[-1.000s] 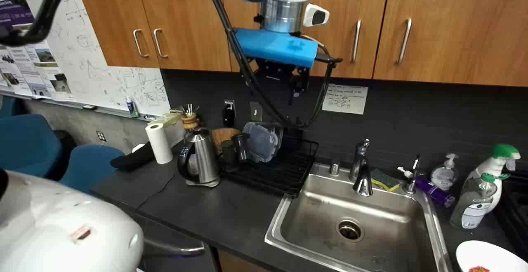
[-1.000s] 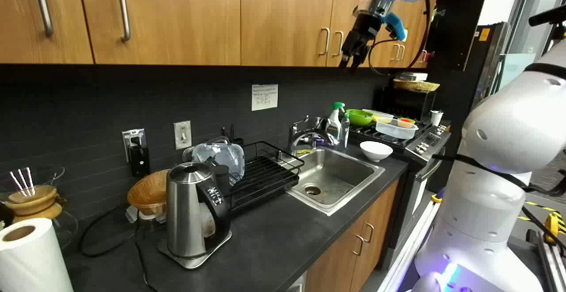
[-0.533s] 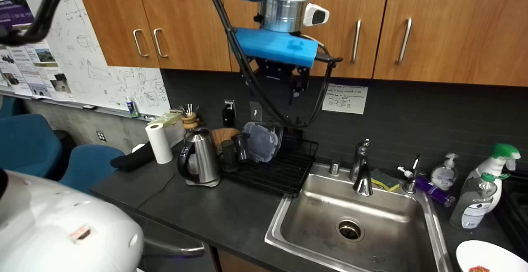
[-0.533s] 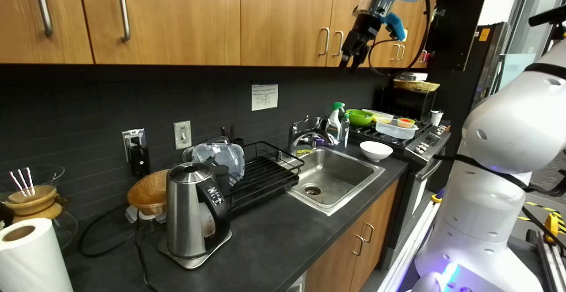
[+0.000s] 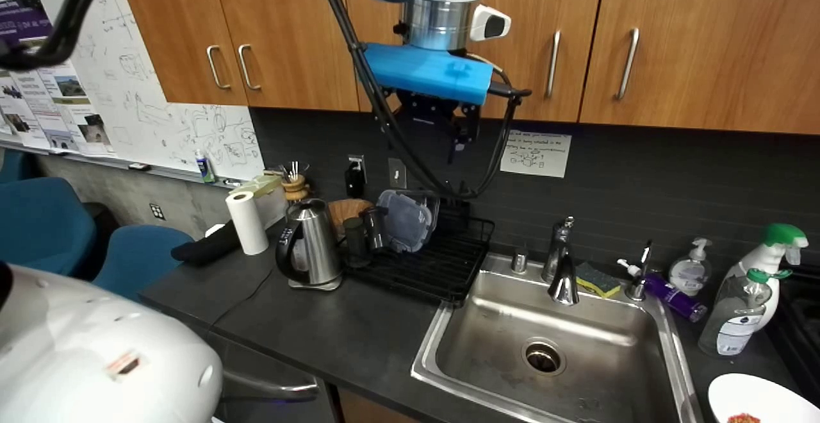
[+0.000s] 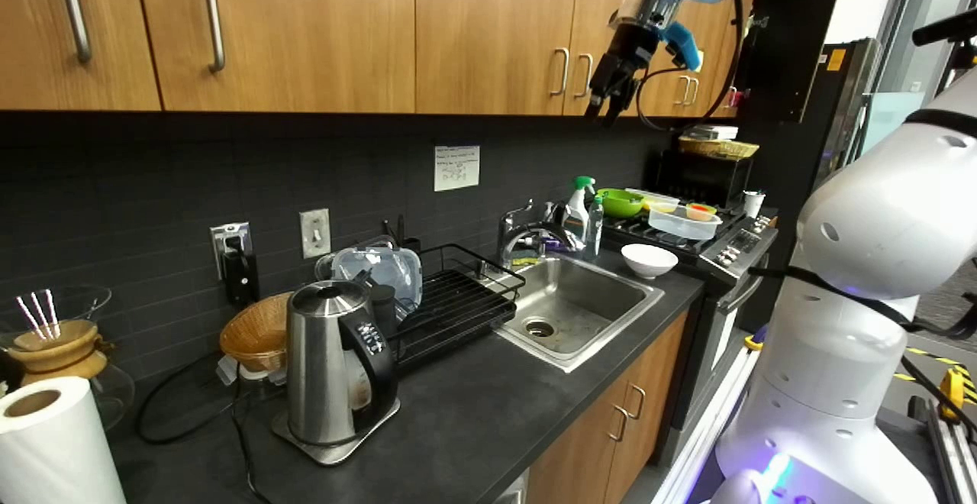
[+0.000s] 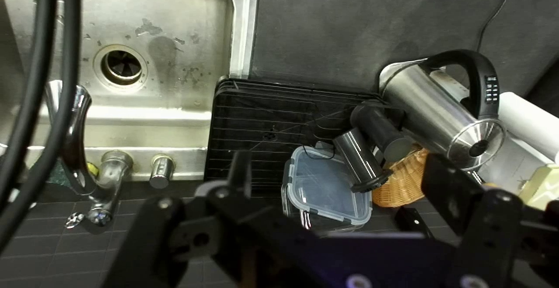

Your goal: Flip the switch on the electric kettle

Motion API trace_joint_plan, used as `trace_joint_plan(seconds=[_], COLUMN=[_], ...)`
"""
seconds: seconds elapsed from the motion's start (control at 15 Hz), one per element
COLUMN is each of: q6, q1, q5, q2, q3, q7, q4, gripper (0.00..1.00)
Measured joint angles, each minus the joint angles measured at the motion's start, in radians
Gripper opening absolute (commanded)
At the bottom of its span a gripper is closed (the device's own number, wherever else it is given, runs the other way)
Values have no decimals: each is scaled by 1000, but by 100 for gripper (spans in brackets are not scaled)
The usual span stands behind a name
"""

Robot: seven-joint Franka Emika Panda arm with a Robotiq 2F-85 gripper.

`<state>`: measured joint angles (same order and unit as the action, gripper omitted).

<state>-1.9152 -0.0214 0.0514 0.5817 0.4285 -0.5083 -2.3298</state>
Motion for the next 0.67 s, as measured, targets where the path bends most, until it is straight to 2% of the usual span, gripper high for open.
trace_joint_plan(seconds=[0.67], q6=[-12], q1=[-49], q5=[-84], q2=[1], q3=[-150], q7=[51], q4=[-75], gripper=[100])
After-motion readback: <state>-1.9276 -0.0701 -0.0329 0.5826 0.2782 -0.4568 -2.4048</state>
